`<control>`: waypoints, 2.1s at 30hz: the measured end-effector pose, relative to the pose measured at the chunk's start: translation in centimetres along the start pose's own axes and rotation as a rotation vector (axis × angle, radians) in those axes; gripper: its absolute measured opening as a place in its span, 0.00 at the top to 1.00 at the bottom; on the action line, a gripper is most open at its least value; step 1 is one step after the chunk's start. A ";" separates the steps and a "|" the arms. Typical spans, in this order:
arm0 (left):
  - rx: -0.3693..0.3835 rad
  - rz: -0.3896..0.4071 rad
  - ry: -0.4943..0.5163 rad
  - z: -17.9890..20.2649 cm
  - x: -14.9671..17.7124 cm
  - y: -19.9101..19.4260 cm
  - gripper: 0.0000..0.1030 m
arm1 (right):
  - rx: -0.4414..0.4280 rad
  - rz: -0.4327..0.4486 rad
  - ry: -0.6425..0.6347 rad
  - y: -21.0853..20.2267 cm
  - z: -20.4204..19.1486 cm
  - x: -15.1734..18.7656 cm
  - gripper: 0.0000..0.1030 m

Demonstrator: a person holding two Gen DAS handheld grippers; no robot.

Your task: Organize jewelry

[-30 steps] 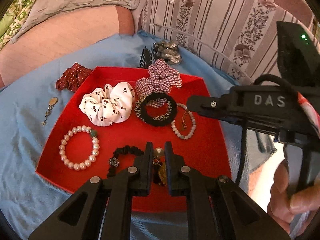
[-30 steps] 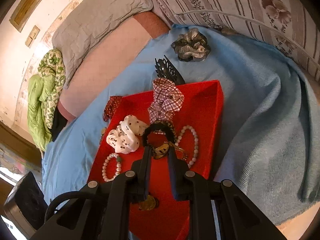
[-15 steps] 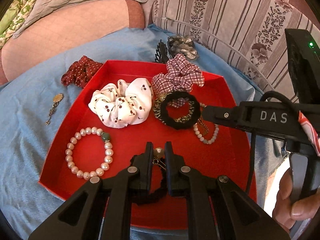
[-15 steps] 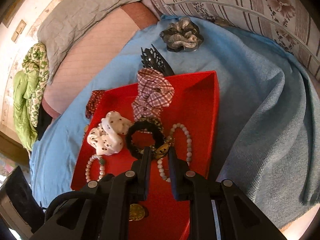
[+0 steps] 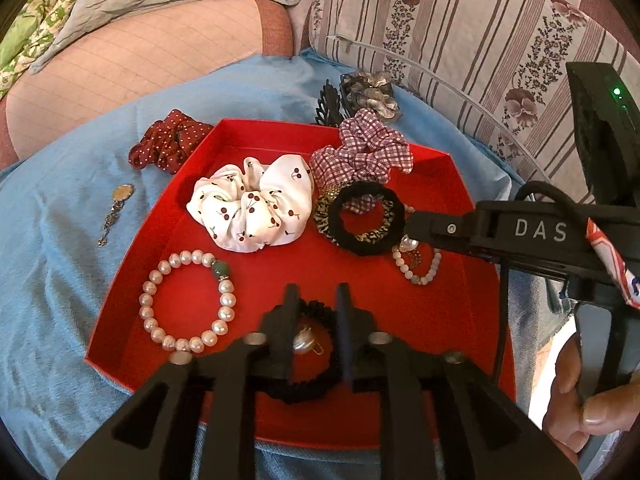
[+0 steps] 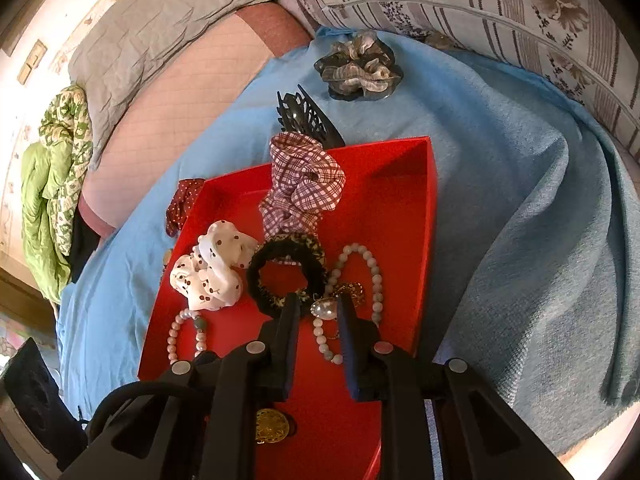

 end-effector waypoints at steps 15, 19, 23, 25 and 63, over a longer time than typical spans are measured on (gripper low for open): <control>-0.037 0.022 0.003 -0.5 -0.1 -0.3 0.49 | 0.017 0.034 -0.003 -0.8 0.1 -0.7 0.74; -0.067 0.038 0.002 -0.9 -0.3 -0.8 0.35 | 0.031 0.045 -0.013 -1.0 0.0 -0.9 0.70; -0.102 0.054 -0.005 -1.5 -0.4 -1.4 0.25 | 0.098 0.082 -0.073 -1.9 -0.7 -1.3 0.50; -0.125 0.069 -0.011 -1.9 -0.5 -1.9 0.25 | 0.151 0.108 -0.108 -2.4 -1.0 -1.5 0.40; -0.527 0.331 -0.149 -13.7 14.0 -24.4 0.00 | 0.476 0.501 -0.537 -15.8 -13.1 11.6 0.11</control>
Point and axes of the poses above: each gripper's, at about its wrist camera, not at the fingertips, and y roughly the way its jaws point, z to its right, x to its underside, the point moved 8 cm from there along y, roughly the way its jaws point, and after that the axes turned 10 degrees about -y, right-handed, at the moved point
